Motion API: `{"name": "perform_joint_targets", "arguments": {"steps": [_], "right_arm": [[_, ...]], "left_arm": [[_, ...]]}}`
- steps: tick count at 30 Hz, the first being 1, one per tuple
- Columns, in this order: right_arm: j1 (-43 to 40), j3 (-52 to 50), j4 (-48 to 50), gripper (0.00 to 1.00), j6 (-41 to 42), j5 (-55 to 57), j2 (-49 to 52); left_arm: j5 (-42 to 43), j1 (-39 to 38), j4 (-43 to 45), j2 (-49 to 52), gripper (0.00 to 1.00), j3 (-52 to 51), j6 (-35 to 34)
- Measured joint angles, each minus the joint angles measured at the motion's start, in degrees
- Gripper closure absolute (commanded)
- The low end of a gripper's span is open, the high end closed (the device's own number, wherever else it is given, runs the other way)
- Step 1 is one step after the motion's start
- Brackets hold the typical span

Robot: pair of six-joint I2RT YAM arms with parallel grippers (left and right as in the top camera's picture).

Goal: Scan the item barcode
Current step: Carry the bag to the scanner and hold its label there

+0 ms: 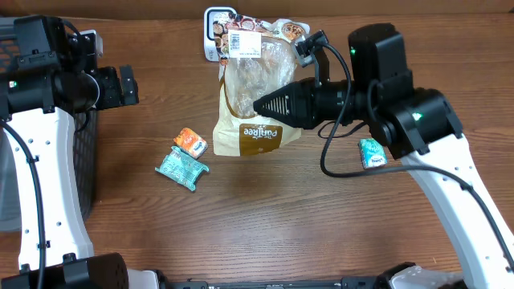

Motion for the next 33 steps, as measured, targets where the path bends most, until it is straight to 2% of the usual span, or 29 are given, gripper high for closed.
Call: {"name": "perform_joint_targets", "arguments": {"steps": [5, 9, 12, 14, 16, 22, 27, 33], "right_arm": [[0.0, 12.7, -13.4, 0.96, -0.5, 2.0, 9.2], [0.0, 32.3, -26.8, 0.96, -3.3, 9.2, 21.0], [0.0, 47.9, -31.9, 0.96, -5.4, 16.6, 30.3], [0.0, 54.8, -32.3, 0.96, -7.0, 22.1, 35.4], [0.3, 57.9, -30.4, 0.96, -8.9, 28.9, 39.3], [2.9, 58.4, -18.0, 0.96, -17.6, 50.5, 49.5], [6.7, 58.3, -3.2, 0.96, -25.4, 66.2, 56.9], [8.6, 58.3, 10.1, 0.96, -40.5, 74.9, 61.6]], "left_arm": [[0.0, 0.0, 0.0, 0.0, 0.0, 0.0, 0.0], [0.0, 0.0, -0.1, 0.0, 0.01, 0.0, 0.0], [0.0, 0.0, 0.0, 0.0, 0.01, 0.0, 0.0], [0.0, 0.0, 0.0, 0.0, 0.01, 0.0, 0.0], [0.0, 0.0, 0.0, 0.0, 0.0, 0.0, 0.0], [0.0, 0.0, 0.0, 0.0, 0.0, 0.0, 0.0], [0.0, 0.0, 0.0, 0.0, 0.0, 0.0, 0.0], [0.0, 0.0, 0.0, 0.0, 0.0, 0.0, 0.0]]}}
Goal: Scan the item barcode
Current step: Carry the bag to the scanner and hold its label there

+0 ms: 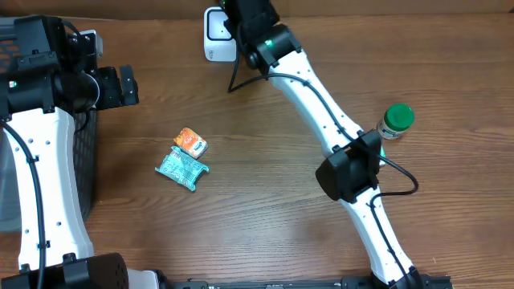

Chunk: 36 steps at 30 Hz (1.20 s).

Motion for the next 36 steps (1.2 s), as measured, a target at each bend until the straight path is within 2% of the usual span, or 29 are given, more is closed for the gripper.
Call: {"name": "perform_joint_targets", "arguments": {"steps": [6, 11, 27, 36], "right_arm": [[-0.2, 0.0, 3.7, 0.96, -15.3, 3.8, 6.0], [-0.3, 0.0, 5.0, 0.96, -20.3, 5.6, 9.7], [-0.4, 0.0, 6.9, 0.96, -22.7, 9.3, 10.3], [-0.3, 0.0, 3.0, 0.96, -24.0, 12.5, 10.4]], "left_arm": [[0.0, 0.0, 0.0, 0.0, 0.01, 0.0, 0.0], [0.0, 0.0, 0.0, 0.0, 0.01, 0.0, 0.0], [0.0, 0.0, 0.0, 0.0, 0.0, 0.0, 0.0], [0.0, 0.0, 0.0, 0.0, 0.0, 0.0, 0.0]]}}
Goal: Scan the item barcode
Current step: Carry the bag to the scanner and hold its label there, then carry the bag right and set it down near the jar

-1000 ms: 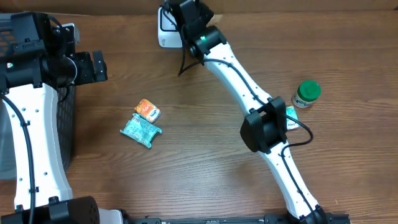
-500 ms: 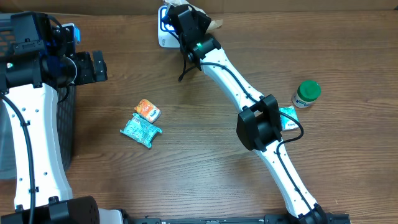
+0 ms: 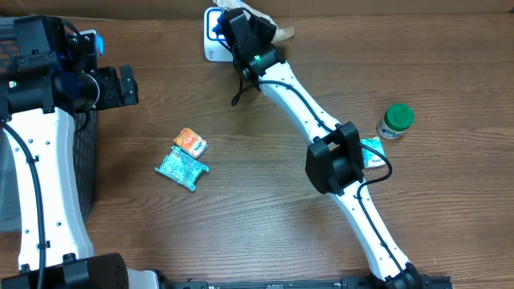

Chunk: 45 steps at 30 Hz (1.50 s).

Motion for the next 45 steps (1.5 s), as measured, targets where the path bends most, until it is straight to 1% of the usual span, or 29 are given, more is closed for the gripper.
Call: {"name": "perform_joint_targets", "arguments": {"steps": [16, 19, 21, 25, 30, 32, 36, 40, 41, 45], "right_arm": [[1.9, 0.0, 0.1, 0.96, -1.1, 2.8, 0.0], [2.1, 0.0, 0.0, 0.96, 1.2, 3.1, 0.0], [2.1, 0.0, -1.8, 0.96, 3.5, 2.6, -0.7], [2.1, -0.1, -11.8, 0.96, 9.0, -2.5, -5.0], [1.8, -0.1, -25.7, 0.96, 18.7, -14.0, -16.9], [1.3, 0.0, -31.3, 0.96, 24.0, -18.8, -22.8], [-1.7, 1.1, -44.1, 0.96, 34.9, -25.5, -32.4], [-6.9, 1.8, -58.6, 0.96, 42.8, -28.3, -35.5], [-8.2, 1.2, -60.0, 0.96, 44.6, -28.9, -35.5], [-12.8, -5.1, -59.9, 0.96, 49.4, -31.4, -34.6]], "left_arm": [[0.0, 0.0, 0.0, 0.0, 0.0, 0.0, 0.0], [0.0, 0.0, 0.0, 0.0, 0.0, 0.0, 0.0], [0.0, 0.0, 0.0, 0.0, 0.0, 0.0, 0.0], [0.0, 0.0, 0.0, 0.0, 0.0, 0.0, 0.0], [0.0, 0.0, 0.0, 0.0, 0.01, 0.0, 0.0], [0.0, 0.0, 0.0, 0.0, 0.0, 0.0, 0.0], [0.0, 0.0, 0.0, 0.0, 0.01, 0.0, 0.0], [0.0, 0.0, 0.0, 0.0, 0.0, 0.0, 0.0], [0.0, 0.0, 0.0, 0.0, 0.0, 0.0, 0.0], [0.0, 0.0, 0.0, 0.0, 0.0, 0.0, 0.0]]}}
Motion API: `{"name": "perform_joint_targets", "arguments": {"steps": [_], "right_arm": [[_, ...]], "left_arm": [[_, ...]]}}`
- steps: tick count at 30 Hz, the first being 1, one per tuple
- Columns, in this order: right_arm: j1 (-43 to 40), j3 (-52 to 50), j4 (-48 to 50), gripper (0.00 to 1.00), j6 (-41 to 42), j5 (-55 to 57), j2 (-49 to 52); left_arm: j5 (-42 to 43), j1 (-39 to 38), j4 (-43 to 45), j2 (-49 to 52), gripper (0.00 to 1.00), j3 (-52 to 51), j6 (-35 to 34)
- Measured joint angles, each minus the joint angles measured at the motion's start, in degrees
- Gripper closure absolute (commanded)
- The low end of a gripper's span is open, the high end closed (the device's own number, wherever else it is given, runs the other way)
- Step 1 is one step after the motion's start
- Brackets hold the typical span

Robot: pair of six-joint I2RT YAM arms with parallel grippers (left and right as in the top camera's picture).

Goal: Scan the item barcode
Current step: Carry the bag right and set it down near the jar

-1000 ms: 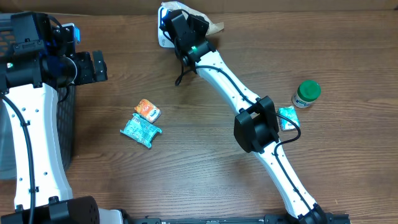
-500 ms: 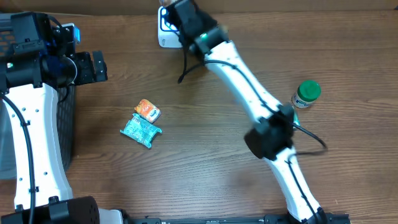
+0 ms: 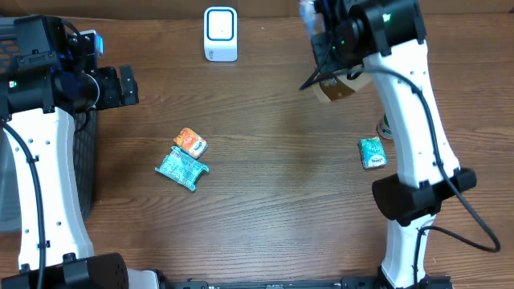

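The white barcode scanner (image 3: 220,34) stands uncovered at the far edge of the table. My right arm (image 3: 393,48) is raised at the upper right. Its gripper (image 3: 331,68) is largely masked by the wrist and is shut on the bread bag. Only the bag's brown end (image 3: 337,89) and a bit of clear plastic (image 3: 307,11) peek out, well to the right of the scanner. The barcode label is hidden. My left gripper (image 3: 128,87) hovers open at the far left, holding nothing.
An orange packet (image 3: 191,142) and a teal packet (image 3: 182,168) lie left of centre. Another teal packet (image 3: 372,152) lies at the right beside my right arm. A black basket (image 3: 88,172) stands along the left edge.
My right arm was stretched over to the scanner with the bag at it. Now arm and bag are off to the right and the scanner is uncovered. The left arm has not moved.
My right gripper first held the bread bag in mid-table just below the scanner, label up. At the two following moments the arm reached across to the scanner at the far edge. Now the bag is held away at the upper right.
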Motion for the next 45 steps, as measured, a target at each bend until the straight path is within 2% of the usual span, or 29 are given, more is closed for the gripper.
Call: {"name": "perform_joint_targets", "arguments": {"steps": [10, 21, 23, 24, 25, 26, 27, 37, 45], "right_arm": [[-6.5, -23.3, 0.2, 0.96, 3.0, -2.5, 1.6], [-12.1, -34.9, 8.2, 0.89, 3.1, -3.3, 1.8], [-12.7, -36.1, 9.1, 0.79, 3.1, -3.4, 1.8], [-13.1, -36.6, 9.5, 0.69, 3.1, -3.5, 1.8], [-13.5, -37.0, 9.7, 0.5, 3.3, -3.5, 1.8], [-13.8, -37.3, 9.9, 0.39, 3.4, -3.5, 1.8], [-14.1, -37.4, 10.0, 0.32, 3.3, -3.4, 1.8], [-17.8, -36.8, 8.8, 0.31, 3.1, -3.2, 1.8], [-19.0, -22.6, 3.6, 0.29, 3.1, -5.6, 2.0]], "left_arm": [[0.0, 0.0, 0.0, 0.0, 0.0, 0.0, 0.0], [0.0, 0.0, 0.0, 0.0, 0.0, 0.0, 0.0], [0.0, 0.0, 0.0, 0.0, 0.0, 0.0, 0.0], [0.0, 0.0, 0.0, 0.0, 0.01, 0.0, 0.0], [0.0, 0.0, 0.0, 0.0, 0.01, 0.0, 0.0], [0.0, 0.0, 0.0, 0.0, 0.0, 0.0, 0.0], [0.0, 0.0, 0.0, 0.0, 0.01, 0.0, 0.0], [0.0, 0.0, 0.0, 0.0, 0.01, 0.0, 0.0], [0.0, 0.0, 0.0, 0.0, 0.01, 0.0, 0.0]]}}
